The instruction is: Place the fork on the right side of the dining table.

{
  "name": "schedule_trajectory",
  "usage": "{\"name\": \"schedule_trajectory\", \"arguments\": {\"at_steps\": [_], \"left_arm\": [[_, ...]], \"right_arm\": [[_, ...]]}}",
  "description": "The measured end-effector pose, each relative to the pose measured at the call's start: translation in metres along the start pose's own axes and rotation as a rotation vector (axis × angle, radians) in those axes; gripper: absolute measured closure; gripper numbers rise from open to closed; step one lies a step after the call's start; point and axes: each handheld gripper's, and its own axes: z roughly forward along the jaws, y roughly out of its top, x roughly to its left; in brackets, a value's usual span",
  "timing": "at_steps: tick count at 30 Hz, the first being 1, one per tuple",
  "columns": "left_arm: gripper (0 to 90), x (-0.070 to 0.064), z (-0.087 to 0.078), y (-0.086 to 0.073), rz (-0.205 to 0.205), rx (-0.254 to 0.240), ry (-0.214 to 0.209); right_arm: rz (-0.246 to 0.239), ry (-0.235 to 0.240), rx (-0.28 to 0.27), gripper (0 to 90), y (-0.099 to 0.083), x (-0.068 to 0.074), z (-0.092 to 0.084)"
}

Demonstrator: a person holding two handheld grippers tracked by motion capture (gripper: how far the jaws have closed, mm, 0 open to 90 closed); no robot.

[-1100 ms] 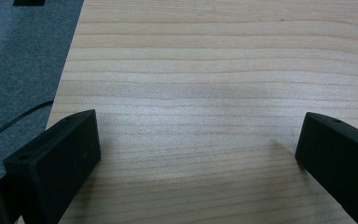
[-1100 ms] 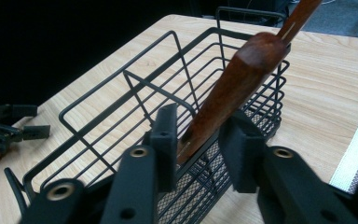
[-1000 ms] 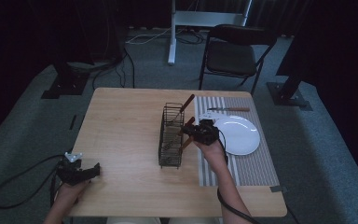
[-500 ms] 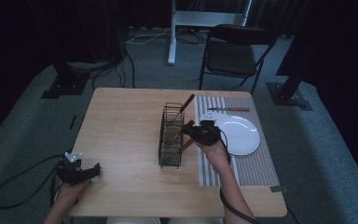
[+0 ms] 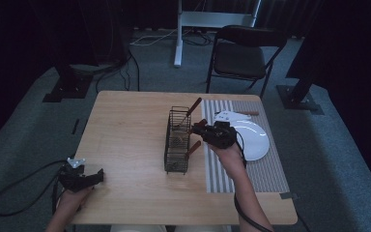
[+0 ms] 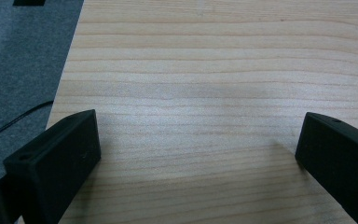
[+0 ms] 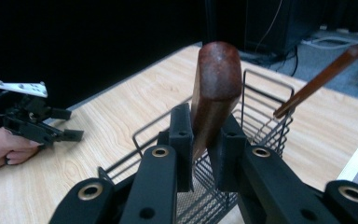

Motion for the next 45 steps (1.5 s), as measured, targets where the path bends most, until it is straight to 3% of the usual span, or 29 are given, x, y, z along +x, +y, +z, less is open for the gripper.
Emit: {"name": "schedule_trajectory", "arguments": {"at_steps": [11,17,24,27,31,32,36,40,41,42,45], "left_arm": [[0.2,0.000,0.000,0.000,0.000,0.002,0.000],[0.2,0.000,0.000,0.000,0.000,0.001,-0.001],[0.3,0.000,0.000,0.000,-0.001,0.001,-0.001],[0.2,0.000,0.000,0.000,-0.001,0.001,-0.001],[0.2,0.000,0.000,0.000,-0.001,0.001,-0.001],[0.2,0.000,0.000,0.000,-0.001,0.001,-0.001],[0.2,0.000,0.000,0.000,0.000,0.001,0.000],[0.3,0.000,0.000,0.000,-0.002,-0.001,0.000],[0.2,0.000,0.000,0.000,-0.002,-0.001,0.000],[0.3,0.000,0.000,0.000,-0.001,0.001,-0.001],[0.2,0.000,0.000,0.000,0.000,0.001,0.000]], "right_arm": [[-0.030,-0.008,-0.045,80.9,0.021,0.010,-0.026],[-0.044,-0.011,-0.107,80.9,0.035,0.014,-0.051],[-0.052,-0.041,-0.154,80.9,0.044,0.015,-0.075],[-0.052,-0.079,-0.184,80.9,0.044,0.013,-0.094],[-0.047,-0.118,-0.187,80.8,0.040,0.009,-0.107],[-0.037,-0.144,-0.187,80.9,0.032,0.003,-0.117],[-0.005,-0.186,-0.174,80.8,0.015,-0.007,-0.129],[0.048,-0.239,-0.152,80.8,-0.013,-0.017,-0.135],[0.048,-0.239,-0.152,80.8,-0.013,-0.017,-0.135],[0.075,-0.266,-0.131,80.8,-0.028,-0.022,-0.134],[0.107,-0.277,-0.110,80.9,-0.045,-0.026,-0.132]]}}
